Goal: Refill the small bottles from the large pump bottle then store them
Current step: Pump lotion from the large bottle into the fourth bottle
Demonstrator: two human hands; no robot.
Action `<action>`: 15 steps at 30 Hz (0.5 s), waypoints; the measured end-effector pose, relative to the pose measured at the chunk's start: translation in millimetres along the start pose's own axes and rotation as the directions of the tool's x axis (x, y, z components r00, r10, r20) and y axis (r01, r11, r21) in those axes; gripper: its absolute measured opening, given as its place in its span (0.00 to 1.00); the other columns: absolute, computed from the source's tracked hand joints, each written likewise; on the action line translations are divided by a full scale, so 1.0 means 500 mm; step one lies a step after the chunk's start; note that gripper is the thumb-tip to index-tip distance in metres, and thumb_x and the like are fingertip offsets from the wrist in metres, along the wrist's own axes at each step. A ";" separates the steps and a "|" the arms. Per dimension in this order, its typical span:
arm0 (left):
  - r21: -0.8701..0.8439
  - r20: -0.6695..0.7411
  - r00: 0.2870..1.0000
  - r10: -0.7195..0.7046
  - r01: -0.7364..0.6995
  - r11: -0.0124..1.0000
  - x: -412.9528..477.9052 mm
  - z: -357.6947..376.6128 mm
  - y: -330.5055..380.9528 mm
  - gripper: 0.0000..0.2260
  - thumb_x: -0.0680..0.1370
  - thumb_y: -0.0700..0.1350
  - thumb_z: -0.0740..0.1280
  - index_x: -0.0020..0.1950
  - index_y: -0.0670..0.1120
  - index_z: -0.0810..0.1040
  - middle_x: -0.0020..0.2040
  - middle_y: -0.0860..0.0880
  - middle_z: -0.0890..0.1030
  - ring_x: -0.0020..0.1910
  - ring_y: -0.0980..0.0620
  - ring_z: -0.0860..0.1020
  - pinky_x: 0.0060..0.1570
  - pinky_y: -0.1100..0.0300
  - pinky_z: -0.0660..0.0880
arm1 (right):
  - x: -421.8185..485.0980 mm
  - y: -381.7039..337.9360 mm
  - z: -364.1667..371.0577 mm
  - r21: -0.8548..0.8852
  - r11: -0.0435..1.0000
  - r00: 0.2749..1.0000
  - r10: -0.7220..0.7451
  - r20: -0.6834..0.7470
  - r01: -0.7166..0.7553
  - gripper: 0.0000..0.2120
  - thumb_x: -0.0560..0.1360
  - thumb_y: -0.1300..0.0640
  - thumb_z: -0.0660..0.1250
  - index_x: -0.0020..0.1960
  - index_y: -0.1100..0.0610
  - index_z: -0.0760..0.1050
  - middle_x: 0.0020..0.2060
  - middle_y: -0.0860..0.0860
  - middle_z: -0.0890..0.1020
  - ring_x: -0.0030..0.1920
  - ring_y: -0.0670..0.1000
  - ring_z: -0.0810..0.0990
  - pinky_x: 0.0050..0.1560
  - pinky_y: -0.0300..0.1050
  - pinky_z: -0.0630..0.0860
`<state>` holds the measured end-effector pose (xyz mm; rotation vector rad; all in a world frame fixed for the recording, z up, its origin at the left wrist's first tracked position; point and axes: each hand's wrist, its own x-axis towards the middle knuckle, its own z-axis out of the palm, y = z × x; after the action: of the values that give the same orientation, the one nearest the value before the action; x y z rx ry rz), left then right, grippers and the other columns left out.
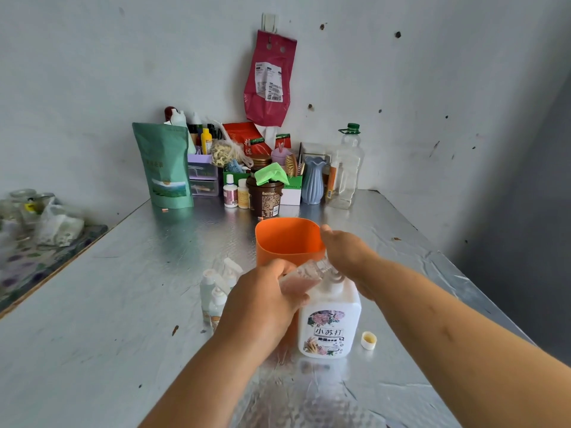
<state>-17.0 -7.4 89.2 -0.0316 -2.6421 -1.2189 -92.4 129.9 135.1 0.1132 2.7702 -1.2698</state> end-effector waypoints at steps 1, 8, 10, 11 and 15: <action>-0.008 0.002 1.000 -0.003 0.003 1.000 0.001 0.001 -0.001 0.10 0.72 0.53 0.74 0.51 0.57 0.78 0.45 0.57 0.83 0.46 0.56 0.80 0.43 0.58 0.75 | -0.002 0.001 0.002 -0.005 1.000 1.000 0.003 0.002 -0.003 0.26 0.83 0.46 0.45 0.69 0.63 0.66 0.65 0.61 0.71 0.64 0.59 0.70 0.64 0.52 0.65; -0.013 0.010 1.000 -0.024 0.025 1.000 0.000 0.010 -0.008 0.11 0.72 0.51 0.74 0.52 0.56 0.79 0.47 0.57 0.84 0.48 0.55 0.80 0.44 0.59 0.74 | 0.002 0.011 0.016 -0.102 0.995 0.999 -0.015 -0.033 0.012 0.18 0.83 0.58 0.45 0.67 0.62 0.65 0.63 0.64 0.71 0.63 0.65 0.70 0.63 0.58 0.68; -0.011 0.007 1.000 -0.025 0.026 1.000 -0.001 0.009 -0.007 0.10 0.72 0.51 0.74 0.52 0.56 0.78 0.46 0.57 0.84 0.47 0.55 0.80 0.45 0.58 0.75 | -0.002 0.006 0.014 -0.107 0.994 1.000 -0.010 -0.012 0.008 0.20 0.83 0.56 0.44 0.70 0.63 0.63 0.66 0.64 0.69 0.65 0.64 0.69 0.66 0.57 0.67; -0.010 0.007 1.000 -0.022 0.022 1.000 -0.002 0.007 -0.006 0.10 0.72 0.51 0.74 0.51 0.56 0.78 0.46 0.57 0.84 0.47 0.55 0.80 0.45 0.57 0.75 | -0.003 0.002 0.012 -0.102 0.995 1.000 -0.001 0.003 0.001 0.22 0.83 0.53 0.43 0.71 0.62 0.61 0.67 0.63 0.68 0.66 0.63 0.68 0.68 0.57 0.65; -0.002 0.002 1.000 0.000 0.000 1.000 -0.003 0.000 0.001 0.10 0.72 0.53 0.74 0.51 0.57 0.78 0.45 0.57 0.84 0.46 0.56 0.81 0.45 0.56 0.77 | -0.002 -0.007 -0.001 -0.046 0.998 0.999 0.041 -0.018 -0.041 0.29 0.81 0.43 0.43 0.73 0.60 0.60 0.71 0.61 0.66 0.70 0.62 0.64 0.71 0.58 0.61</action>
<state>-15.3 -7.2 89.3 -0.0331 -2.6424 -1.2217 -91.6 128.0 138.3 0.1773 2.7939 -1.2005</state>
